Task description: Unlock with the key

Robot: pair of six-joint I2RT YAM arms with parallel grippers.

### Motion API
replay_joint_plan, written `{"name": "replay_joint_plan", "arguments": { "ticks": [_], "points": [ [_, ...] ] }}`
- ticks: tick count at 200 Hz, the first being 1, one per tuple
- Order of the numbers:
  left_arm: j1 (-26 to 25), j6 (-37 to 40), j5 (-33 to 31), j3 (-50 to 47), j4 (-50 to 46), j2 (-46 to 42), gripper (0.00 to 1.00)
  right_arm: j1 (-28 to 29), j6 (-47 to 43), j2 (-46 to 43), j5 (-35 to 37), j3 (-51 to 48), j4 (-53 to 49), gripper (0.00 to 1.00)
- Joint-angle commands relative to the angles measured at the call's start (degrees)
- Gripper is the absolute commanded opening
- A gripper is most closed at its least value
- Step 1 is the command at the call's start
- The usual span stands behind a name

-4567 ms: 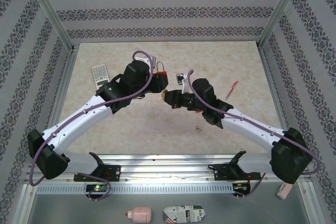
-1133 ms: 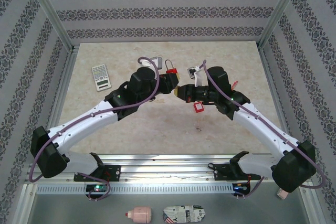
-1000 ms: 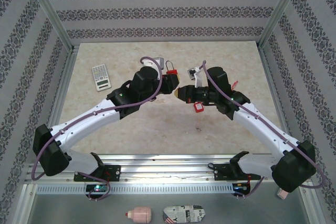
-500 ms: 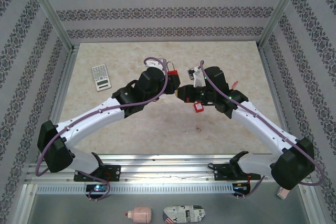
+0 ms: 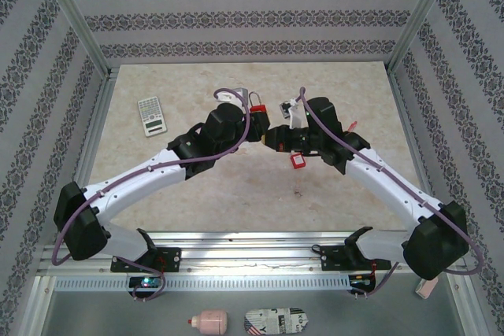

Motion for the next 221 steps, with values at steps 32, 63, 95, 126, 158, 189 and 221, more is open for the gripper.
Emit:
{"name": "replay_joint_plan", "arguments": {
  "ticks": [32, 63, 95, 126, 158, 189, 221],
  "points": [
    [-6.64, -0.16, 15.36, -3.27, -14.83, 3.03, 0.00, -2.76, -1.59, -0.84, 0.29, 10.35, 24.11, 0.00],
    [-6.64, 0.36, 13.47, -5.03, -17.45, 2.81, 0.00, -4.08, -1.63, -1.50, -0.18, 10.54, 23.06, 0.00],
    [-7.39, -1.04, 16.89, -5.68, -14.04, 3.93, 0.00, -3.78, -0.47, -0.50, -0.94, 10.53, 25.03, 0.00],
    [-7.05, -0.69, 15.76, -4.74, -15.30, 2.58, 0.00, -4.13, -1.48, -1.55, -0.99, 9.94, 24.05, 0.01],
    [-5.54, -1.44, 14.81, -5.22, -16.29, 0.73, 0.00, -4.91, -1.57, -3.23, -1.94, 7.15, 23.25, 0.19],
    [-4.93, -2.22, 14.37, -5.05, -15.95, 0.03, 0.00, -5.10, -1.30, -3.56, -2.77, 5.51, 22.65, 0.25],
    [-3.83, -2.70, 14.63, -4.65, -15.36, -0.72, 0.00, -5.28, -1.09, -3.48, -3.89, 4.62, 22.20, 0.28]
  ]
}}
